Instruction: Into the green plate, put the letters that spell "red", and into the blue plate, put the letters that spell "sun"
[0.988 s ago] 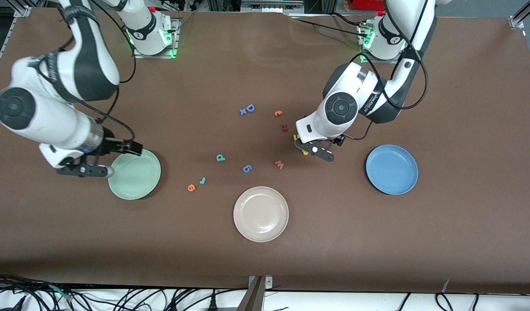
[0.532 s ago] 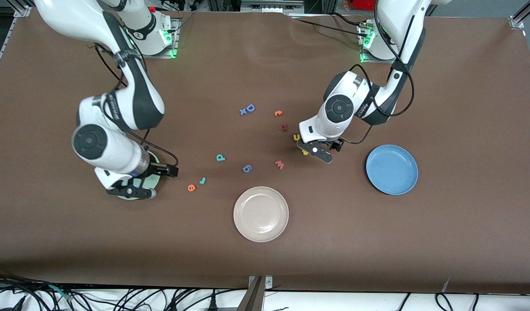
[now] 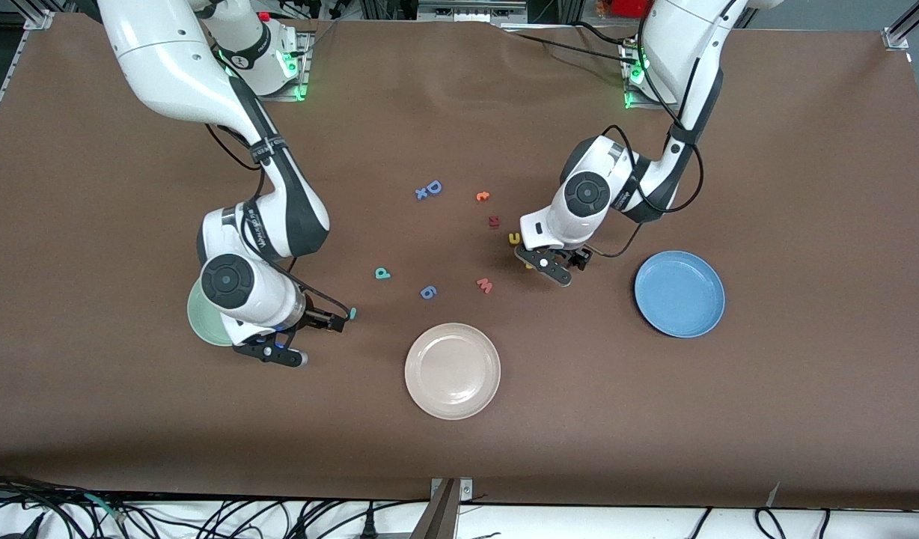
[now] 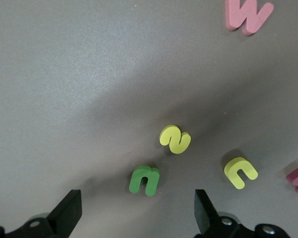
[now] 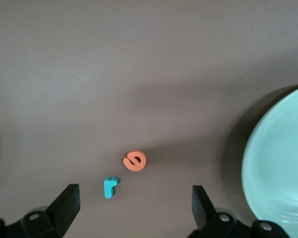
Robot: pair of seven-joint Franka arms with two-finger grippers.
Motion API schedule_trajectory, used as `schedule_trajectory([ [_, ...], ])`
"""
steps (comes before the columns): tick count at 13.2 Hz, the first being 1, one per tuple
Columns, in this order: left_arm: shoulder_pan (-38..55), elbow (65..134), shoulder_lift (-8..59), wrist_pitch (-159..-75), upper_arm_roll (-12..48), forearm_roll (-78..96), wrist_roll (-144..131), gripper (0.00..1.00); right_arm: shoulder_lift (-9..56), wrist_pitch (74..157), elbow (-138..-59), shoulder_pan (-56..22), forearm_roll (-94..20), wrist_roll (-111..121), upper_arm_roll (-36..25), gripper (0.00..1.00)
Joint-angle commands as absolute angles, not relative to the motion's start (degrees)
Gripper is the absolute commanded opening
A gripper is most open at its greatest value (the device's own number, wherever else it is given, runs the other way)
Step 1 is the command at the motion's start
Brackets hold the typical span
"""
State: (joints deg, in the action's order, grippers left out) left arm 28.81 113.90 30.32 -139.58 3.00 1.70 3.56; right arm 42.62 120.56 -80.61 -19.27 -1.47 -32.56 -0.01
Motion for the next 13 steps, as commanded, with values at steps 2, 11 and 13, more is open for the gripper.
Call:
schedule_trajectory([
  [2, 29.3, 114.2, 31.7, -142.8, 2.6, -2.1, 4.3, 1.0, 45.6, 123.2, -78.7, -19.6, -1.4, -34.8, -0.4, 1.0],
  [11, 29.9, 114.0, 32.6, -142.9, 2.6, -2.5, 4.4, 0.82, 48.1, 131.1, -81.6, -20.4, -0.3, -36.3, -0.5, 1.0],
  [13, 29.9, 114.0, 32.6, -142.9, 2.6, -4.3, 4.3, 0.51, 48.3, 132.3, -82.2, -20.4, -0.4, -36.3, -0.5, 1.0],
])
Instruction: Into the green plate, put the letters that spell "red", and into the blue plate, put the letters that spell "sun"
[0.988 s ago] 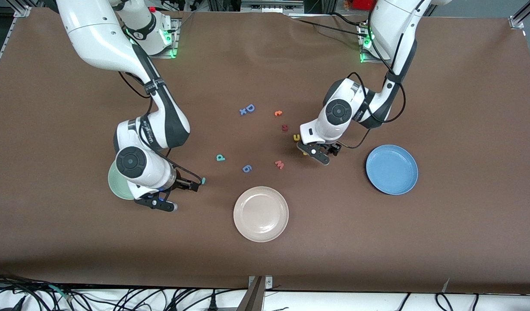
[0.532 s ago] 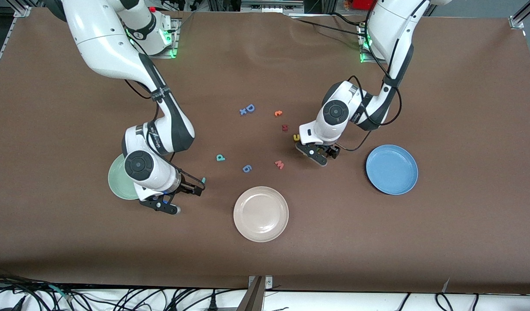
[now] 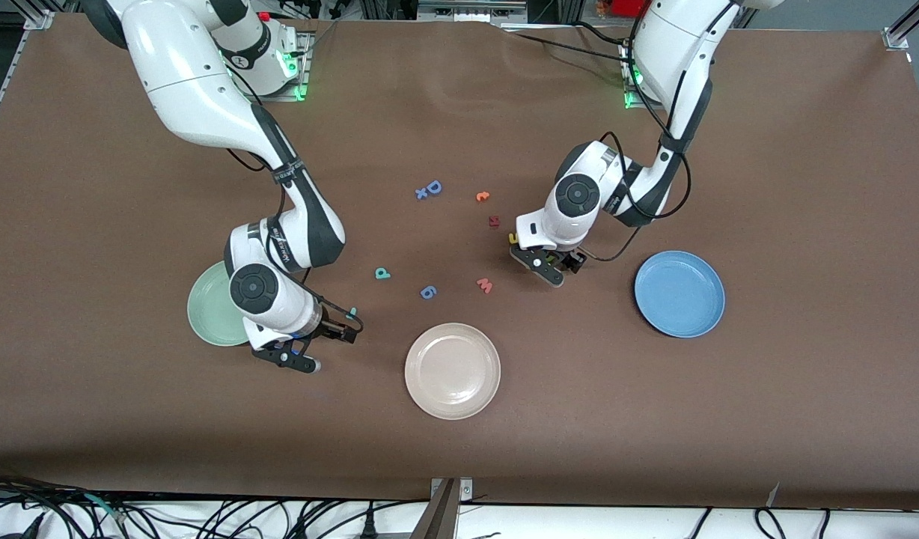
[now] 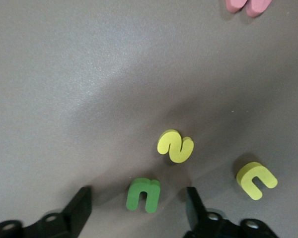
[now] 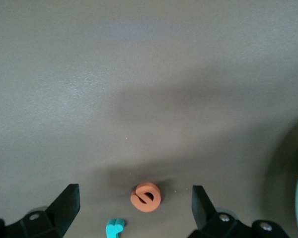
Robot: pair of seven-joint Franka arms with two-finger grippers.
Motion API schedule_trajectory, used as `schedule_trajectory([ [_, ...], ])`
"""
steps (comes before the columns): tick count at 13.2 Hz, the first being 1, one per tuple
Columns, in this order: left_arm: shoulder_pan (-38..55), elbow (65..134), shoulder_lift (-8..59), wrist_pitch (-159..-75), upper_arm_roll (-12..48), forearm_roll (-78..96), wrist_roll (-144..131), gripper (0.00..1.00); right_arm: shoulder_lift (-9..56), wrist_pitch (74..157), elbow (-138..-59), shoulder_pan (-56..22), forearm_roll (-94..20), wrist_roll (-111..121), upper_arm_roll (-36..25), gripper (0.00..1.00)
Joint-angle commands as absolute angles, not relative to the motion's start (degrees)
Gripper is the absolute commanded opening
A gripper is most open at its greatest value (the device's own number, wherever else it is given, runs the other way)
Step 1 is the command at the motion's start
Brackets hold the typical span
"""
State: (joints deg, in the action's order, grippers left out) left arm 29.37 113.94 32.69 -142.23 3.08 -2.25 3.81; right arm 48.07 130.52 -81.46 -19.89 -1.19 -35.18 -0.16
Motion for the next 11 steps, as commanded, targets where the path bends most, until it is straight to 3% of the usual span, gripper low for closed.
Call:
schedule_trajectory([
  [1, 29.9, 114.0, 32.5, -142.9, 2.6, -4.3, 4.3, 0.39, 48.4, 132.4, -82.2, -20.4, -0.4, -36.3, -0.4, 0.99],
  [2, 29.8, 114.0, 32.4, -142.9, 2.6, -4.3, 4.3, 0.29, 48.5, 132.4, -82.2, -20.4, -0.4, -36.3, -0.5, 0.99],
  [5, 29.6, 113.8, 31.5, -142.1, 2.5, -4.2, 4.1, 0.17, 48.8, 132.4, -82.5, -20.4, -0.4, -36.3, -0.4, 0.93],
  [6, 29.5, 113.5, 30.9, -141.7, 2.5, -4.3, 4.0, 0.16, 48.8, 132.4, -82.6, -20.4, -0.3, -36.3, -0.4, 0.86],
  [11, 28.0, 106.9, 25.9, -125.8, 2.2, -4.3, 4.1, 0.16, 48.8, 132.4, -83.8, -20.4, -0.3, -36.3, -0.4, 0.72],
])
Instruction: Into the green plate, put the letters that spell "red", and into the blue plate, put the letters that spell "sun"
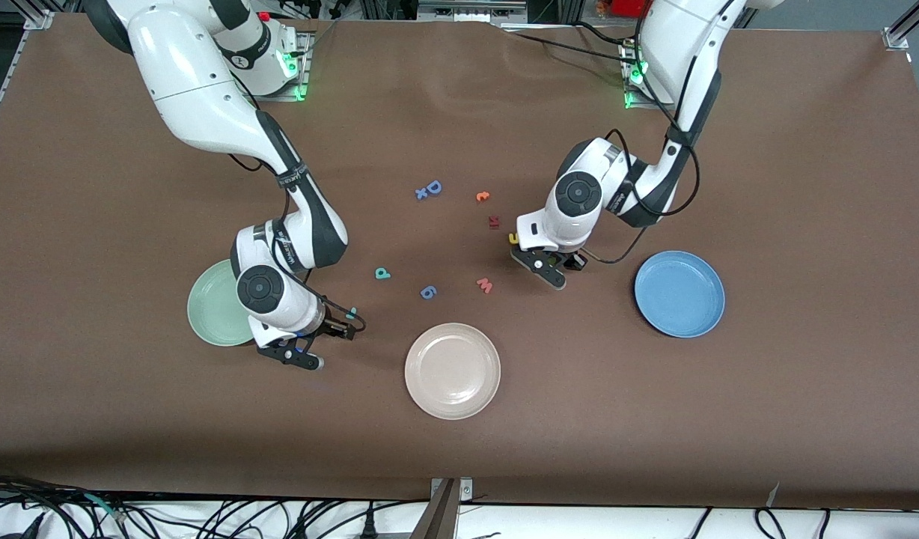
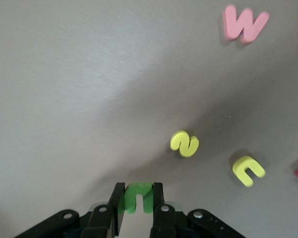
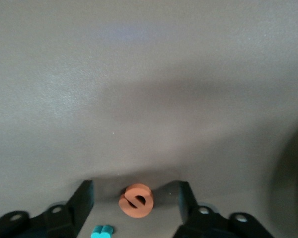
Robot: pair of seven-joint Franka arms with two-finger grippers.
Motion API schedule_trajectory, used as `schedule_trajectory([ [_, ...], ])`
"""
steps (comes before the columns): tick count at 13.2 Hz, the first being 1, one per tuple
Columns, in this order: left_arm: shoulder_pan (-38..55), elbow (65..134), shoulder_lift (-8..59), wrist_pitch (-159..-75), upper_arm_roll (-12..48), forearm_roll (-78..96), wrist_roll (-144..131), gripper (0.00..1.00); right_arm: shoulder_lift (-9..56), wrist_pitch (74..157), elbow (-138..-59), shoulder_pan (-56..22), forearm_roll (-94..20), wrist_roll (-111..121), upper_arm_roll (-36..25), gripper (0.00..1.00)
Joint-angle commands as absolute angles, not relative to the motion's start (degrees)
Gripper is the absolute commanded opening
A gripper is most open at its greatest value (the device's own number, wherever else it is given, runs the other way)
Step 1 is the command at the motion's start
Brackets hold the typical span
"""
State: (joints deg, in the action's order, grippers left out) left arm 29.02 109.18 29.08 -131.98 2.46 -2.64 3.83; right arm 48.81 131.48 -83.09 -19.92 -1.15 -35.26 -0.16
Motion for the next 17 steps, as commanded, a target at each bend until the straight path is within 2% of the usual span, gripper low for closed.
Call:
schedule_trajectory([
  [1, 27.0, 105.0, 25.9, -123.2, 2.2, -4.3, 4.2, 0.16, 48.8, 132.4, -83.8, -20.4, -0.3, -36.3, -0.4, 0.66],
  [3, 23.9, 103.0, 25.9, -120.2, 2.2, -4.3, 6.7, 0.16, 48.8, 132.2, -83.8, -20.4, -0.4, -36.3, -0.4, 0.59],
  [7, 14.7, 102.9, 26.5, -120.6, 2.1, -4.4, 17.4, 0.17, 48.8, 132.0, -83.7, -20.4, -0.4, -36.2, -0.4, 0.46],
  [12, 7.7, 103.0, 29.0, -122.4, 2.1, -8.0, 19.3, 0.17, 48.8, 131.9, -83.7, -20.3, -0.4, -35.9, -0.4, 0.26],
  [17, 2.6, 103.7, 33.5, -126.7, 2.2, -7.9, 22.9, 0.17, 48.4, 128.7, -82.6, -20.2, -0.8, -35.5, -0.6, 0.21],
])
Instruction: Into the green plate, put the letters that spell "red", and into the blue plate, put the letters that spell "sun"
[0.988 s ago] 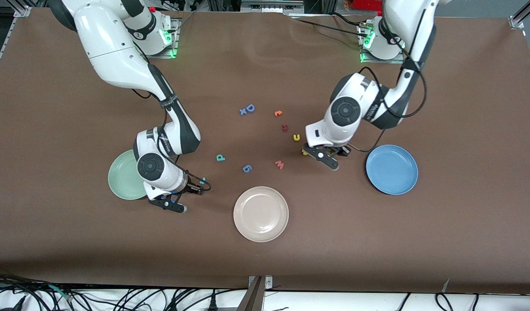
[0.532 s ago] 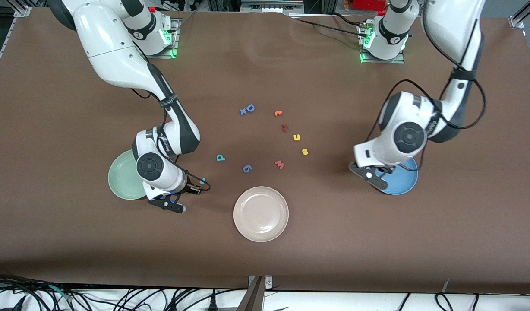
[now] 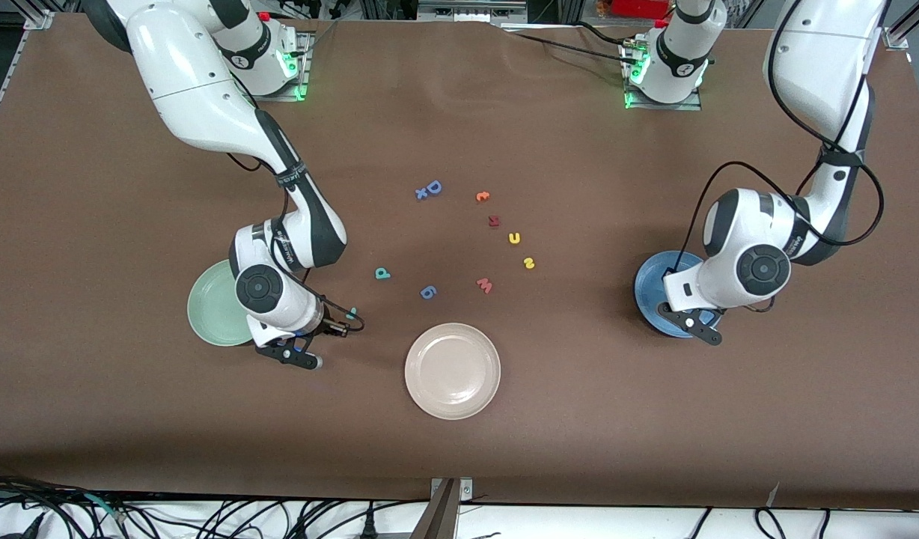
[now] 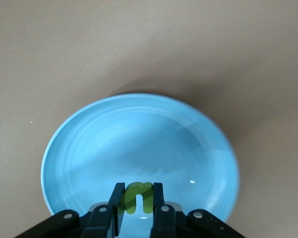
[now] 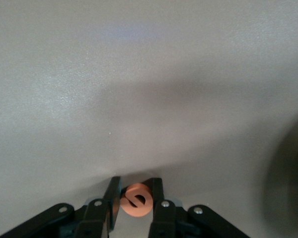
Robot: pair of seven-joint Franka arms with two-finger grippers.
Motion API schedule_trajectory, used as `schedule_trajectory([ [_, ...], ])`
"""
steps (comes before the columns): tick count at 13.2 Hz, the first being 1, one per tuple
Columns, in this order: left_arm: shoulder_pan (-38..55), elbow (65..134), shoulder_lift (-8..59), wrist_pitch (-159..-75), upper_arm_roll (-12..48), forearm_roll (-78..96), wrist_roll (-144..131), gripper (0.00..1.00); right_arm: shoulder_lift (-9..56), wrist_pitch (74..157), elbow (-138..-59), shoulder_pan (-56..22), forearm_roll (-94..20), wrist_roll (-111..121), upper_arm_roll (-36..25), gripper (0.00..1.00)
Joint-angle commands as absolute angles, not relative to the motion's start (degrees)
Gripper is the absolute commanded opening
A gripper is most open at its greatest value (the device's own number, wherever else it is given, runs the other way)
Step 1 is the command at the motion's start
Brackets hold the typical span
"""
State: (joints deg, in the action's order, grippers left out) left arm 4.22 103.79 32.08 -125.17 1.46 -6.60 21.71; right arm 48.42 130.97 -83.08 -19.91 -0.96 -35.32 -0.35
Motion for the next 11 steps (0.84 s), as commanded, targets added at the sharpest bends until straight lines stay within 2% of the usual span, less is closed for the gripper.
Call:
schedule_trajectory([
  [1, 2.5, 103.8, 33.7, -126.7, 2.2, -7.9, 22.9, 0.19, 48.3, 127.3, -81.2, -20.2, -0.6, -35.3, -0.6, 0.2],
  [3, 2.5, 103.9, 34.0, -126.7, 2.2, -7.9, 22.9, 0.26, 48.3, 122.5, -78.2, -19.7, -0.4, -35.1, -0.8, 0.2],
  [6, 1.9, 103.8, 34.6, -126.7, 2.2, -7.9, 22.8, 0.27, 48.0, 117.3, -75.2, -19.5, -0.4, -33.5, -1.8, 0.18],
  [7, 1.9, 103.8, 34.5, -126.7, 2.2, -7.9, 22.8, 0.33, 47.7, 115.6, -74.6, -19.6, -0.4, -31.7, -2.8, 0.18],
  [8, 2.0, 103.7, 34.5, -126.7, 2.2, -7.9, 22.8, 0.42, 47.4, 114.1, -74.3, -19.5, -0.4, -29.4, -3.6, 0.17],
  [9, 2.0, 103.6, 34.5, -126.6, 2.2, -7.9, 22.8, 0.8, 46.9, 113.0, -74.3, -19.5, -0.4, -26.7, -4.9, 0.17],
  [10, 1.9, 103.5, 34.2, -126.3, 2.2, -7.9, 22.9, 1.0, 46.7, 112.0, -74.3, -19.4, -0.4, -23.7, -6.2, 0.17],
  [11, 2.1, 103.6, 34.0, -126.1, 2.3, -7.9, 22.8, 1.0, 46.5, 111.0, -74.3, -19.2, -0.4, -20.6, -7.6, 0.17],
])
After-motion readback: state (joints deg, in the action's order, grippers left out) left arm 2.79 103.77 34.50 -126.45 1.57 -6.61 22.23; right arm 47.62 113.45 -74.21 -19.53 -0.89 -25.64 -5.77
